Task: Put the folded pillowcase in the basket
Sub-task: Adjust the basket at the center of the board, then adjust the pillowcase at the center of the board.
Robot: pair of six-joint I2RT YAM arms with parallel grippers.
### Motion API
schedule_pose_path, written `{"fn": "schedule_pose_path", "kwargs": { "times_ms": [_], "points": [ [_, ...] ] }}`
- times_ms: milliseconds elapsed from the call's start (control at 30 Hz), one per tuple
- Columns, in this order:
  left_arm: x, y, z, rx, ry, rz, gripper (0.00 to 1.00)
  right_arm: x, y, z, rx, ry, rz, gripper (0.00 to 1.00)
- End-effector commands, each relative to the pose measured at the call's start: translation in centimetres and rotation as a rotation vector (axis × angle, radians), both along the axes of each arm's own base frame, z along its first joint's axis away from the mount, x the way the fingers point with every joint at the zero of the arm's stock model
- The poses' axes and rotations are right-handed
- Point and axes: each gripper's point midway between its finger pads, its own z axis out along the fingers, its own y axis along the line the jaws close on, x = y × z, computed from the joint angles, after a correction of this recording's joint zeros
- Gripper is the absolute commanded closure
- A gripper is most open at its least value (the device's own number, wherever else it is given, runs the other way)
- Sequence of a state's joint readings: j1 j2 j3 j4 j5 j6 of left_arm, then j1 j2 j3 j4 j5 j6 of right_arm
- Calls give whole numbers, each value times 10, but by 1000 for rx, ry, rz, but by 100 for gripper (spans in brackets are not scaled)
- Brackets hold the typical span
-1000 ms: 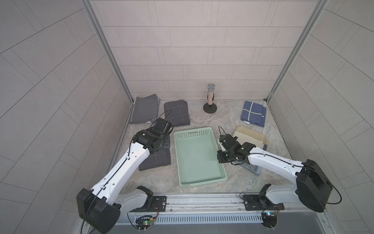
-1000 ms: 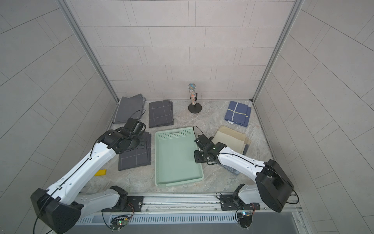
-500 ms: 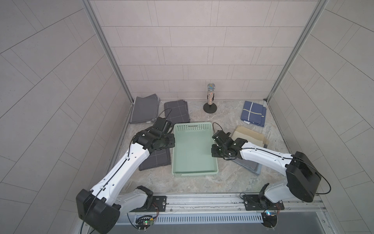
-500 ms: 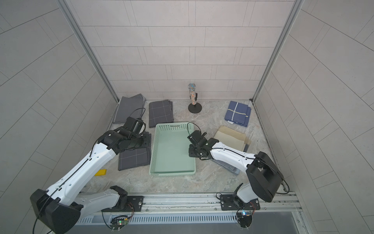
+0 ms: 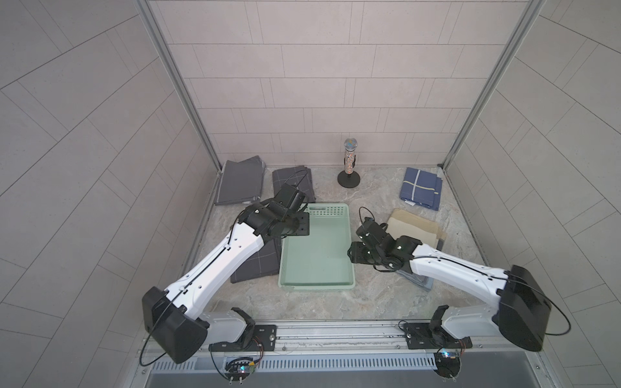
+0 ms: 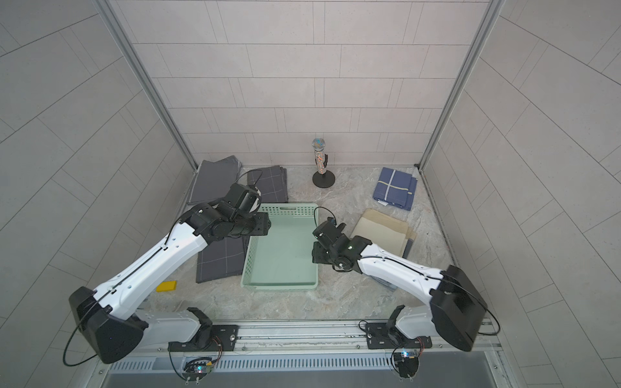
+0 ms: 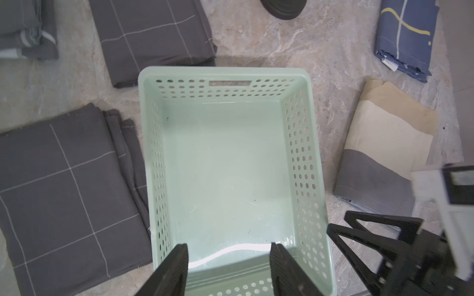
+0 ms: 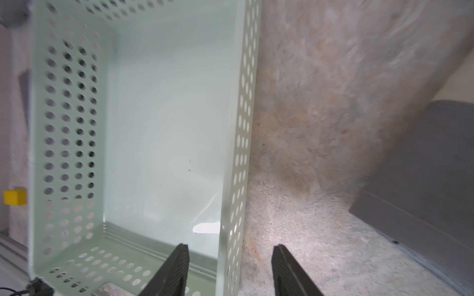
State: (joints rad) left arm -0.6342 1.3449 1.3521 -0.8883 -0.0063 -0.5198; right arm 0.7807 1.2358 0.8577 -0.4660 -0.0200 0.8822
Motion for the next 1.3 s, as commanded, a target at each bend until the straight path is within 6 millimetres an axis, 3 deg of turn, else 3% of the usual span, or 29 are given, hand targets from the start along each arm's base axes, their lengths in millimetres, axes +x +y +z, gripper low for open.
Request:
{"fn": "schedule_pose_path", "kwargs": {
  "times_ms": [0,67,133,167,267,300,433,467,533,667,767,933,1133,1267],
  "points": [
    [6,-30,6,45,-34,-63,41,0,-70,7,-180,-69,-88,46],
    [6,-54,10,63,-59,-106,45,4,-111,-5,-193,-19,-172,65],
    [7,-76,10,97,-82,-146,56,11,-149,-21,-187,37,-272,92],
    [7,-85,10,103,-89,-161,63,14,-160,-29,-174,67,-303,99],
    [4,-120,4,88,-87,-224,97,31,-176,-52,-123,143,-371,100],
    [2,-133,0,54,-75,-248,100,38,-178,-62,-112,168,-387,100],
    [0,-158,-10,-60,-44,-272,100,61,-172,-90,-73,268,-396,100],
    [0,-161,-12,-73,-40,-272,95,65,-169,-98,-63,285,-394,100],
    [0,-165,-15,-86,-34,-280,72,67,-160,-114,-43,327,-368,100],
    [3,-164,-13,-84,-50,-270,58,47,-130,-140,-68,393,-297,100],
    [5,-165,-8,-81,-61,-272,55,23,-113,-149,-40,443,-261,100],
    [9,-172,-7,-72,-52,-287,55,-15,-108,-139,-60,463,-220,100],
    [9,-193,-11,-92,-29,-323,56,-59,-134,-121,-131,460,-221,100],
    [8,-218,-21,-73,-11,-364,55,-59,-141,-90,-117,362,-236,100]
  ]
}}
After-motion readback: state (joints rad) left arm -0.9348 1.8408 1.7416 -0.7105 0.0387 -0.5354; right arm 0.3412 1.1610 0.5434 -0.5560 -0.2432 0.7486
